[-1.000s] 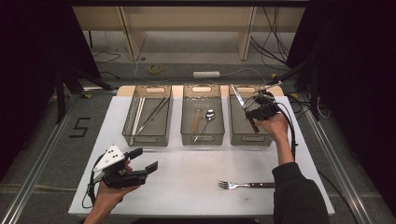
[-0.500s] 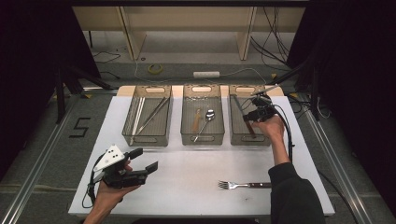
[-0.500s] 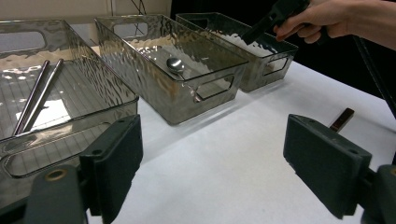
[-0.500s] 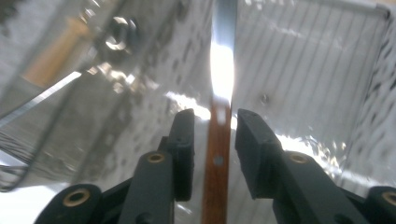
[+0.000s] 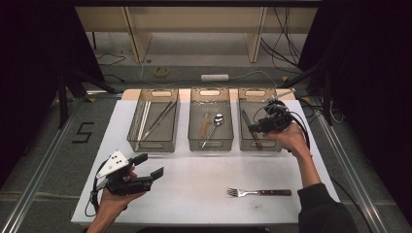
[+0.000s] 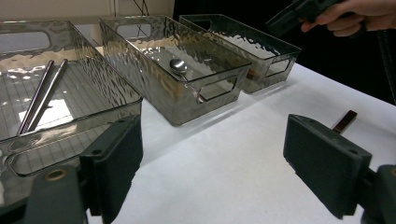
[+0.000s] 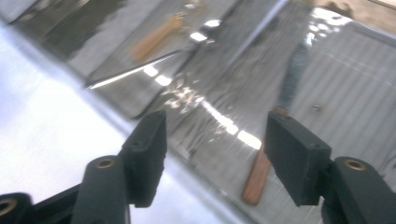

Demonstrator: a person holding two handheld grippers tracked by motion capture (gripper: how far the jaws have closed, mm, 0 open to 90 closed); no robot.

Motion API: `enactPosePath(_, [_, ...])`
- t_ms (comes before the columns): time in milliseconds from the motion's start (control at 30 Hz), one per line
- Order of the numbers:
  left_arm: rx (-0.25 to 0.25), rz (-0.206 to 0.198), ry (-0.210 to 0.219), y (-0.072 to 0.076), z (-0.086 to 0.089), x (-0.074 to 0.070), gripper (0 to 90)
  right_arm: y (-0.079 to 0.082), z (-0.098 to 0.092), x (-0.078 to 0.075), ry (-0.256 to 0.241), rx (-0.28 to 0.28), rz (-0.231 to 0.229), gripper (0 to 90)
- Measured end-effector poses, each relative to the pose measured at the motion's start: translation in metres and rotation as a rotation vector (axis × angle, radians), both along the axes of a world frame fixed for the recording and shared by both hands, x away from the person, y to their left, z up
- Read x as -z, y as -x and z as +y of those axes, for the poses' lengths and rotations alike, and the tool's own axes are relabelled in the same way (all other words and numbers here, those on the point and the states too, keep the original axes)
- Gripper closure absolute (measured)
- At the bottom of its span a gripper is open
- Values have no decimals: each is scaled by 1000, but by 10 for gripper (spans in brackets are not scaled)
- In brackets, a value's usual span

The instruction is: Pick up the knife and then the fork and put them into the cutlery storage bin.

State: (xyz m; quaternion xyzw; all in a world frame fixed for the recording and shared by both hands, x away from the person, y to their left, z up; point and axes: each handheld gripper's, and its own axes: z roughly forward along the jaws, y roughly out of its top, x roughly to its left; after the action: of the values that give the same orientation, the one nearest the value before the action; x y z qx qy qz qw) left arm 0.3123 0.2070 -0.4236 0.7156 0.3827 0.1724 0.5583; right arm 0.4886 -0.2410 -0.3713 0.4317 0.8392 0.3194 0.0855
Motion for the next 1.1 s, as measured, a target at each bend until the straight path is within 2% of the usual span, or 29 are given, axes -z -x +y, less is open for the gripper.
enactPosePath(100, [0,-1,0,0,0,0,193,18,2,-7,1,-71,-33,372])
enactPosePath(200, [0,-2,5,0,1,0,193,34,2,-9,-9,-113,-46,352])
enactPosePath(400, [-3,-4,17,0,1,0,192,66,2,-5,-11,-194,-67,326])
enactPosePath(533, [-3,-2,21,0,1,0,192,83,4,1,11,-240,-64,323])
enactPosePath(633, [-2,-2,21,0,1,0,192,91,5,7,15,-271,-59,322])
enactPosePath(700, [-2,-2,19,0,1,0,192,96,5,9,48,-284,-55,317])
enactPosePath(800, [-7,-4,21,0,1,0,192,102,4,12,68,-307,-49,306])
enactPosePath(967, [-5,-4,26,0,1,0,191,107,0,16,92,-323,-39,302])
enactPosePath(1100, [-3,-7,27,1,2,0,190,111,-2,25,132,-328,-2,303])
